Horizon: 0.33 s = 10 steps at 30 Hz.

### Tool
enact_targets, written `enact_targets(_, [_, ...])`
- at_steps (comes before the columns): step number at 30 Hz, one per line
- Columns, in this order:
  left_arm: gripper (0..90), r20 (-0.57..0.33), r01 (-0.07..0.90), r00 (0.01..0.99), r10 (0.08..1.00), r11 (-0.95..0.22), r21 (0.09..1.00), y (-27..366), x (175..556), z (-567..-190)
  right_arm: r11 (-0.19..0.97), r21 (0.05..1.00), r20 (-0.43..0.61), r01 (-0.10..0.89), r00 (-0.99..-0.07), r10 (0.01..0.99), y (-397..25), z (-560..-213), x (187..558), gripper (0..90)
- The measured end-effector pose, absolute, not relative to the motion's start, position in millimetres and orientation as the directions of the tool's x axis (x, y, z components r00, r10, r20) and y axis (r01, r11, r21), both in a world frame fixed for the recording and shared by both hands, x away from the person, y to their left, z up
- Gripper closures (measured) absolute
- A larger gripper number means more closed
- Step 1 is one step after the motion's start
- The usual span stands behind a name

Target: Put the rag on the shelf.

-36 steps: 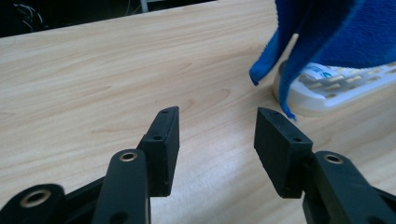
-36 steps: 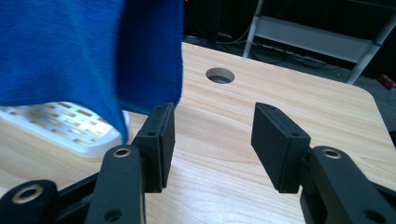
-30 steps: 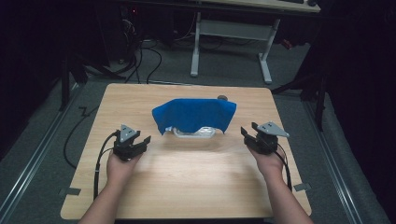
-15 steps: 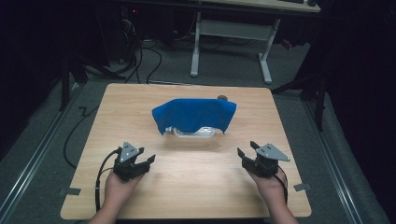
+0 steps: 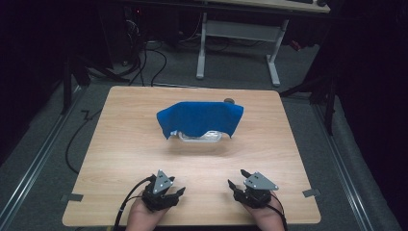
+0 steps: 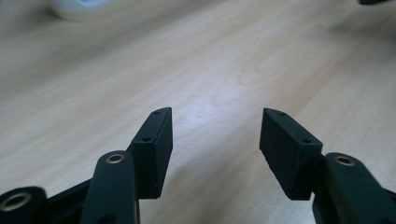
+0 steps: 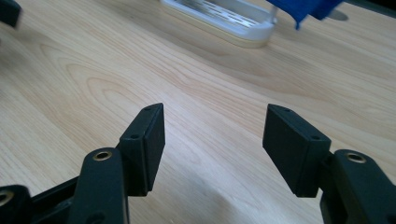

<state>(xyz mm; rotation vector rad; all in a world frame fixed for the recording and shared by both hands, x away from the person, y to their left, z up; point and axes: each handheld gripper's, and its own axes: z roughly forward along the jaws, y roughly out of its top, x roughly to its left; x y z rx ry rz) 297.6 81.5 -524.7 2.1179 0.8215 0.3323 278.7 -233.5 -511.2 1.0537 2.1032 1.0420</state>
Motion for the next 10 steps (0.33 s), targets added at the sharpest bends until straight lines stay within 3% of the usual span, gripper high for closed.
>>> enact_targets(2, [43.7,-0.008,0.418,0.767,0.641,-0.491,0.764,75.6,296.4,-527.9,0.399,0.819,-0.129,0.412,-0.545,0.828,-229.3,-514.9,282.2,38.9])
enact_targets(10, [43.3,-0.038,0.435,0.752,0.659,-0.452,0.779,85.3,300.1,-526.2,0.397,0.814,-0.117,0.424,-0.55,0.827,-228.8,-518.1,283.8,38.9])
